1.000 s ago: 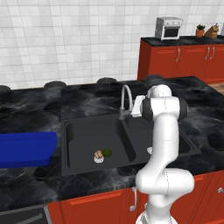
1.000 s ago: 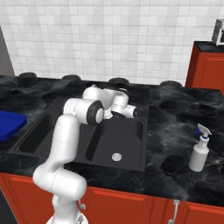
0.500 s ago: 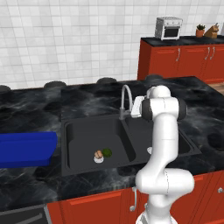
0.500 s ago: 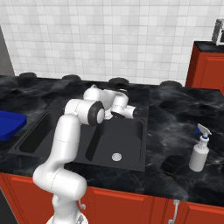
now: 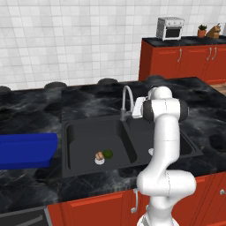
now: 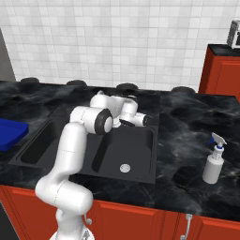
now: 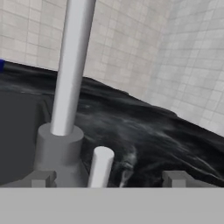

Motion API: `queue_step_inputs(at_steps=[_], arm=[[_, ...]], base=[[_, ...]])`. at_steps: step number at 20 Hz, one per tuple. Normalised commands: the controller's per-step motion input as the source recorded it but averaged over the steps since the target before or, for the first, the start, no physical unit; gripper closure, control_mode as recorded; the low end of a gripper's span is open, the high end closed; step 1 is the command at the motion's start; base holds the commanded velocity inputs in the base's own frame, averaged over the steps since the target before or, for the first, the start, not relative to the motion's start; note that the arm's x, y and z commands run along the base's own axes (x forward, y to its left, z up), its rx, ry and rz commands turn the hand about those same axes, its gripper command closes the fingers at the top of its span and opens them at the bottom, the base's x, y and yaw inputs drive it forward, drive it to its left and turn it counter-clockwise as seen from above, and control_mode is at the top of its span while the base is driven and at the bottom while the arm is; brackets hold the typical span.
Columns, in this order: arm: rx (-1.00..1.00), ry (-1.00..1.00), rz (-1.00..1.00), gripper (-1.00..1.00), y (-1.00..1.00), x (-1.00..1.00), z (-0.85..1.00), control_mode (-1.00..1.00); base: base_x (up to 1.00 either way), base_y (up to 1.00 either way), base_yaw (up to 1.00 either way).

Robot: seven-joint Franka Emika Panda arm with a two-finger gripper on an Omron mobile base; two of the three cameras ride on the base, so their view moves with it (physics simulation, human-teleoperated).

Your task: Pick up all produce items and place them in the sink. Turn on the sink faucet to wash them. Then turn the sink off and put them in the tray.

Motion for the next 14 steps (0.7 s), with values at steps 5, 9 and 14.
queue_step_inputs(at_steps=[5, 9, 14], arm=[[0.0, 0.02, 0.0, 1.0, 0.35, 0.16, -0.05, -1.0], [-0.02, 0.02, 0.0, 1.0, 0.1, 0.02, -0.02, -1.0], [0.0, 0.03, 0.0, 1.0, 0.0, 0.02, 0.0, -1.0]], base=[[0.0, 0.0, 0.0], [0.0, 0.0, 0.0], [0.0, 0.0, 0.0]])
